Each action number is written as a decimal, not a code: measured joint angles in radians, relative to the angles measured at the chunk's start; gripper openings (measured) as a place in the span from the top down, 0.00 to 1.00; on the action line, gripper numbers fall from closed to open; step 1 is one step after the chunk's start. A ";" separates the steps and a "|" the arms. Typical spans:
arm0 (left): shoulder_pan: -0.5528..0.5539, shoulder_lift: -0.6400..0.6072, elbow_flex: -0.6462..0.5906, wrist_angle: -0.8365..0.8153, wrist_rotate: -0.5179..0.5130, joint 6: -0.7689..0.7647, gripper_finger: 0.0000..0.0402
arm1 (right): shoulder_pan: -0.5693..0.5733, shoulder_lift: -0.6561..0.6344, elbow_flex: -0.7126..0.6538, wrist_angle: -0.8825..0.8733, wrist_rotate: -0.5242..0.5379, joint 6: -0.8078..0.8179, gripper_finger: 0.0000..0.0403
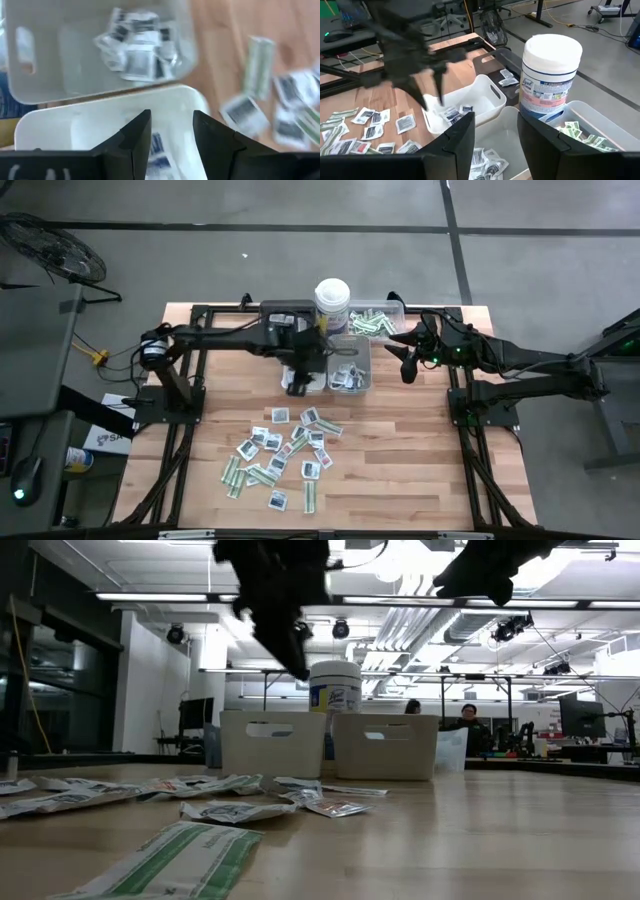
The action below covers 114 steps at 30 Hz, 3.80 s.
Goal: Pick & Place First Aid Supplies
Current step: Put the wipe into the gray bin
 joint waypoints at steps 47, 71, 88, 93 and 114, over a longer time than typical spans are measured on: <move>-0.253 -0.281 -0.707 0.325 -0.170 -0.485 0.65 | 0.000 0.000 0.000 -0.032 -0.033 -0.005 0.65; -0.297 -0.072 -0.695 0.356 -0.097 -0.545 0.90 | 0.000 0.000 0.000 -0.032 -0.029 0.005 0.65; -0.299 -0.303 -0.713 0.249 0.057 -0.412 1.00 | 0.000 0.000 0.000 -0.033 -0.037 0.003 0.65; -0.298 -0.486 -0.709 0.238 0.031 -0.367 1.00 | 0.000 0.000 0.000 -0.032 -0.037 0.002 0.65; -0.298 -0.870 -0.704 0.765 0.286 -0.263 1.00 | 0.000 0.000 0.000 -0.032 -0.033 0.001 0.65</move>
